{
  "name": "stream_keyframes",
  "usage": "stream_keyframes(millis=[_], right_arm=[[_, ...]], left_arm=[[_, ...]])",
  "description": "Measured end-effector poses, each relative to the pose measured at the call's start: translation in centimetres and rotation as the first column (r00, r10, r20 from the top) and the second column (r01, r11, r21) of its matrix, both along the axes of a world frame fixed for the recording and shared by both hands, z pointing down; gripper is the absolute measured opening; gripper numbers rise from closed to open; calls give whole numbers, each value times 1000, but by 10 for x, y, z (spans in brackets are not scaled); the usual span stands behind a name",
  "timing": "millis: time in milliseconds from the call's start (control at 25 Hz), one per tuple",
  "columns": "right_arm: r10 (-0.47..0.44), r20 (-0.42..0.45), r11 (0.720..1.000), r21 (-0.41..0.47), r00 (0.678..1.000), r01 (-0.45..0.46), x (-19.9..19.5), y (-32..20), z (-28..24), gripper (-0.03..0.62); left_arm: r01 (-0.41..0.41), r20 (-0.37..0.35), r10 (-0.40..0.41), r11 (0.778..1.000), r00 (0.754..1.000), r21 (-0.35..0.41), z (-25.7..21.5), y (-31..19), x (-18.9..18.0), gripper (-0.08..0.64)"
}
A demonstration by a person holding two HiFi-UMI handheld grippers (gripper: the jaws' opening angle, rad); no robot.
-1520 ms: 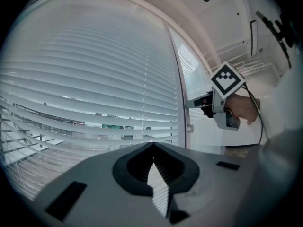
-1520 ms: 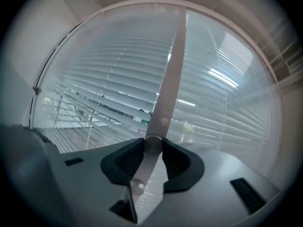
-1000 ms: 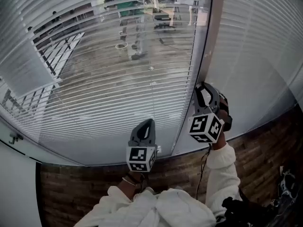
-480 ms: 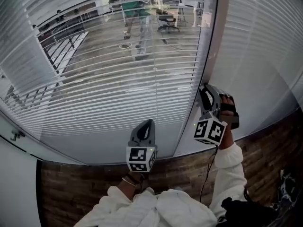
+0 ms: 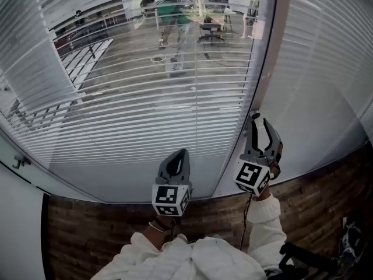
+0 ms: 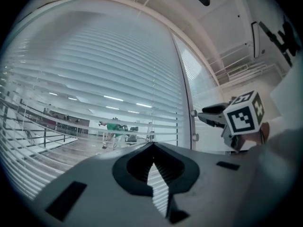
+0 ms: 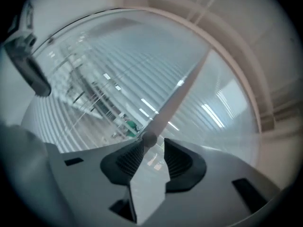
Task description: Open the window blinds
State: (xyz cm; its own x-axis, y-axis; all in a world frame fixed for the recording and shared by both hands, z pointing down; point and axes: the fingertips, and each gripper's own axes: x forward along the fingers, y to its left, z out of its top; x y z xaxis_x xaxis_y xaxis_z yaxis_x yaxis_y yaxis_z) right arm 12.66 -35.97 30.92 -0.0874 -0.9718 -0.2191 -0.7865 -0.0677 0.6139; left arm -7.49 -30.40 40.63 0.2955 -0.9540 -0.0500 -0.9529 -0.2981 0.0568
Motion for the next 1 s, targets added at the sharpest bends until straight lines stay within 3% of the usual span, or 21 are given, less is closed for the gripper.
stream_keyframes(millis=[40, 80, 160, 200, 240, 280, 400, 560, 1000], right_arm=[[-7, 157, 1000, 30, 988, 2, 3, 11, 2, 130], [-36, 308, 999, 38, 951, 26, 2, 21, 7, 130], [-129, 555, 989, 6, 822, 151, -13, 35, 26, 130], [-168, 640, 973, -12, 750, 229, -26, 39, 36, 125], [-192, 694, 957, -26, 694, 290, -39, 42, 45, 74], [-207, 720, 943, -34, 662, 332, -50, 45, 51, 26], [-234, 724, 912, -67, 648, 404, -75, 56, 67, 12], [-261, 696, 884, -107, 669, 456, -99, 65, 81, 12], [-276, 675, 879, -111, 684, 465, -103, 69, 76, 11]], left_arm=[[4, -5, -4, 1000, 1000, 11, -5, 1, -2, 0], [10, -11, -10, 1000, 1000, 21, -9, 2, -5, 0], [25, -30, -23, 999, 999, 37, -17, 5, -11, 0], [32, -41, -30, 999, 999, 41, -19, 7, -14, 0], [37, -50, -35, 999, 998, 41, -19, 8, -16, 0], [39, -56, -37, 999, 998, 36, -18, 10, -17, 0], [34, -61, -34, 999, 998, 2, -4, 18, -14, 0], [20, -65, -23, 999, 998, -46, 14, 27, -11, 0], [12, -54, -14, 999, 998, -33, 9, 30, -10, 0]])
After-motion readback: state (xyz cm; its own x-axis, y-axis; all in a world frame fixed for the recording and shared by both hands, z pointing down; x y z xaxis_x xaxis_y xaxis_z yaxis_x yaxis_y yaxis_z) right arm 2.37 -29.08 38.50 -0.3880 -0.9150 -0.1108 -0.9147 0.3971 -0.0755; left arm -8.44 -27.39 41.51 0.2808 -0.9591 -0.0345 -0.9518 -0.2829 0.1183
